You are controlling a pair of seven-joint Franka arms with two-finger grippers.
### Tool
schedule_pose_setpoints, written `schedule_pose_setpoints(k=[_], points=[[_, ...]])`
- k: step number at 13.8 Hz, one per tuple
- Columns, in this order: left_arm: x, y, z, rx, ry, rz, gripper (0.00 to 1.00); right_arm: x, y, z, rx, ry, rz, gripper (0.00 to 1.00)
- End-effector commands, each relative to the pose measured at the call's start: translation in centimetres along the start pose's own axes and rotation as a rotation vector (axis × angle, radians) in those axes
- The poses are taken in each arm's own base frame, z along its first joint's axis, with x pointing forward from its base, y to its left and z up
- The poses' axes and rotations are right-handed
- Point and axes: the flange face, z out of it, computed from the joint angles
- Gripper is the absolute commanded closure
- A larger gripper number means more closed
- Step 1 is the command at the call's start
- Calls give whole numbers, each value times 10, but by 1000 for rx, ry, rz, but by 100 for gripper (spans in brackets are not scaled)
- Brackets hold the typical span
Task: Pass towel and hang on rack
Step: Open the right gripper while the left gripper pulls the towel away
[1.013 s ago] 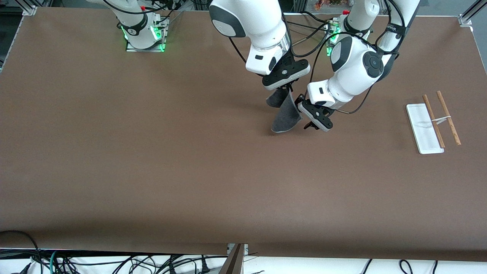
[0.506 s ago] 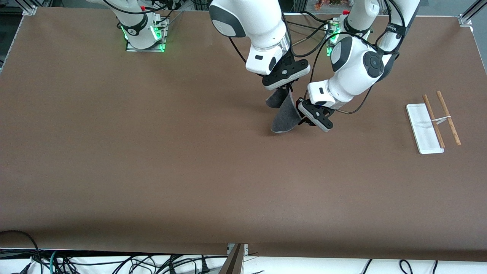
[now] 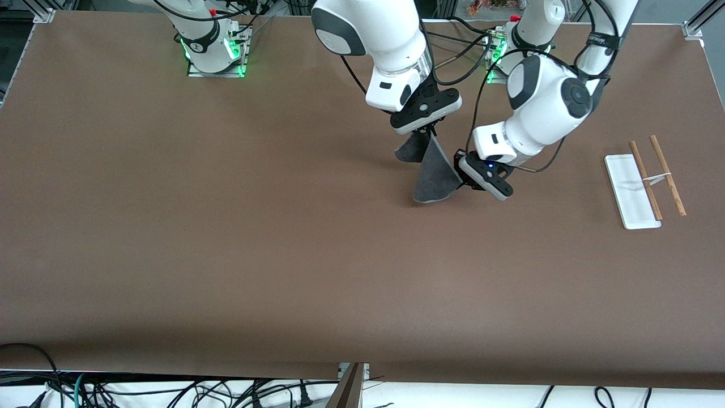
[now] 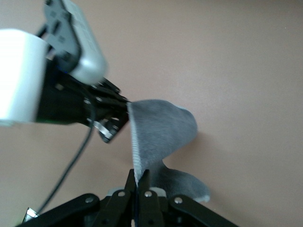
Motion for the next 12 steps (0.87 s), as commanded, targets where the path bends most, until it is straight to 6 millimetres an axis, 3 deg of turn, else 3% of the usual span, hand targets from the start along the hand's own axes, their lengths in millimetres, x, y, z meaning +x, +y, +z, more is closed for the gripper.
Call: schedule_pose_setpoints(k=[1,3,5,6,8,9,12], points=[[-9,-24,-32,-2,-4,40,100,5,1,-5,7,11,-10,0],[-17,-41,-43,-12,-23,34,100,13,14,-14,-6,13,6,0],[-23,-53,-54,-22,-36,19,100,24,37,-19,-43,-5,20,0],[-29,-62,-59,-31,-53,0,100,36,56,-31,-57,0,21,0],[-42,-97,-88,-3,-118,-8,100,59,104,-44,-93,-4,51,0],[-45,-108,-107,-1,-163,-5,100,74,135,-61,-114,6,71,0],[-61,-150,-159,-21,-239,-59,100,113,252,-93,-179,2,47,0]])
